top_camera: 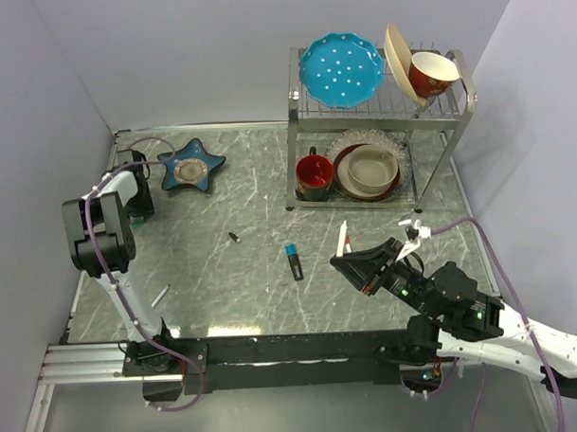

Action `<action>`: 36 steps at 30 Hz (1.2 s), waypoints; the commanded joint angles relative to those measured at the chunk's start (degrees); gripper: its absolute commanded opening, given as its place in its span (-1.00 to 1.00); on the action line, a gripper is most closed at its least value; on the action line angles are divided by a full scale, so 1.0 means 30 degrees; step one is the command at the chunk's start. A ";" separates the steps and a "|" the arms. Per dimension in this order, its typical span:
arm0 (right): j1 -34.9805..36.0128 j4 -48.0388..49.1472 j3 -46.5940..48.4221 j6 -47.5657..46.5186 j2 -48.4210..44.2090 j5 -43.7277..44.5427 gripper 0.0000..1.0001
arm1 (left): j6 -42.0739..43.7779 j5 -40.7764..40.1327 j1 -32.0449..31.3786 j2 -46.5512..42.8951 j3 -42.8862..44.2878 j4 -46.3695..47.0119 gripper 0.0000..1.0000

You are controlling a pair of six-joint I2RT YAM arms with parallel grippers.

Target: Insert the pens into the pen caps

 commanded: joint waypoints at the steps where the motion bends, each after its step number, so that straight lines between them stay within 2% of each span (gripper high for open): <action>1: -0.0110 0.0232 0.0324 0.0116 -0.0336 0.0187 -1.00 | 0.0332 0.0227 -0.0211 0.0667 -0.0500 -0.0250 -0.04; 10: -0.0081 0.0496 0.0295 0.0349 -0.0424 -0.0223 -1.00 | -0.0341 0.0667 -0.0475 -0.0445 -0.2110 -0.0750 -0.04; 19: -0.0081 0.0116 0.0353 0.0643 -0.1068 -0.0312 -1.00 | -0.0430 0.2365 -0.0562 -0.1179 -0.3078 -0.0807 -0.10; 29: -0.0111 -0.0353 0.0206 0.0995 -0.1537 -0.0605 -1.00 | -0.0781 0.1313 -0.0475 -0.0713 -0.2816 -0.0485 -0.13; 33: -0.0082 -0.0500 0.0060 0.1083 -0.1918 -0.0459 -1.00 | -0.1424 0.0932 -0.0095 -0.0067 -0.2465 -0.0513 -0.24; 36: -0.0081 -0.0558 0.0089 0.0966 -0.1919 -0.0400 -1.00 | -0.1951 0.0668 0.0111 0.0226 -0.2376 -0.0485 -0.21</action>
